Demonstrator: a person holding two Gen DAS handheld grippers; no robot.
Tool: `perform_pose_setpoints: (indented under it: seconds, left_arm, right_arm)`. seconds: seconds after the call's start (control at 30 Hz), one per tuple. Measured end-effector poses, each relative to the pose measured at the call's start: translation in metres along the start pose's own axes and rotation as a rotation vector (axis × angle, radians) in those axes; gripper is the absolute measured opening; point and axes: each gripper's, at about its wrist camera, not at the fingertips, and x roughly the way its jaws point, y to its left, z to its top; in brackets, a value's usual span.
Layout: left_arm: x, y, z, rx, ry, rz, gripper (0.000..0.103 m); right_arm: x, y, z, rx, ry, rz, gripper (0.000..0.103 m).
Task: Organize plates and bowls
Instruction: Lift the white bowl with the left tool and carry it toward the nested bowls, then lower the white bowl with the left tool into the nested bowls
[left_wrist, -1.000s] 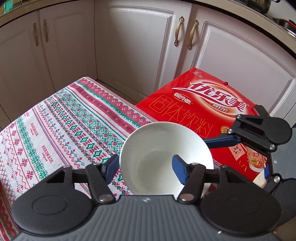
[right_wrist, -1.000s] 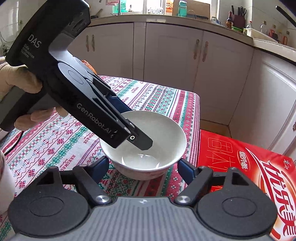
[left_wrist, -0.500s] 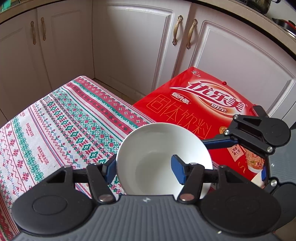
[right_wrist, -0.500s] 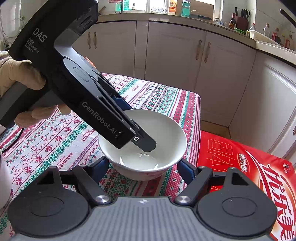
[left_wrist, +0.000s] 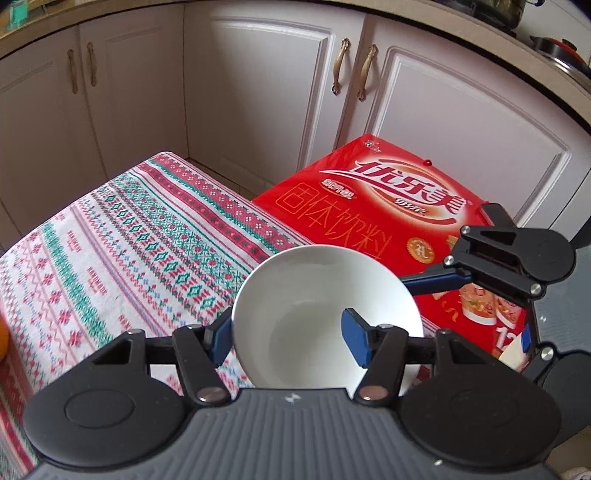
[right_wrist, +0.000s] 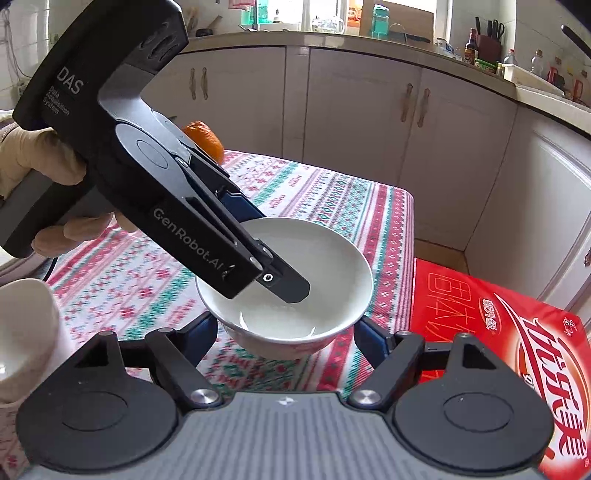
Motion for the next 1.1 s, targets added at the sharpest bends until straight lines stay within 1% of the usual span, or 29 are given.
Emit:
perform_pose_setpoints:
  seconds: [0.17, 0.37, 0.63, 0.87, 1.1]
  left_arm:
    - [-0.03, -0.016, -0.009, 0.014, -0.032, 0.011, 0.06]
    - [-0.062, -0.03, -0.024, 0.013, -0.065, 0.039, 0.06]
    - [-0.095, -0.043, -0.048, -0.005, -0.103, 0.07, 0.06]
    - [-0.121, -0.047, -0.07, -0.03, -0.134, 0.097, 0.06]
    - [-0.142, -0.047, -0.093, -0.06, -0.156, 0.12, 0.06]
  right_arm:
    - [-0.013, 0.015, -0.001, 0.003, 0.012, 0.002, 0.084]
    - [-0.04, 0.034, -0.001, -0.007, -0.015, 0.028, 0.084]
    - [-0.069, 0.063, -0.004, -0.046, -0.04, 0.051, 0.084]
    - [-0.085, 0.089, -0.005, -0.081, -0.056, 0.079, 0.084]
    - [-0.092, 0.111, -0.005, -0.107, -0.062, 0.109, 0.084]
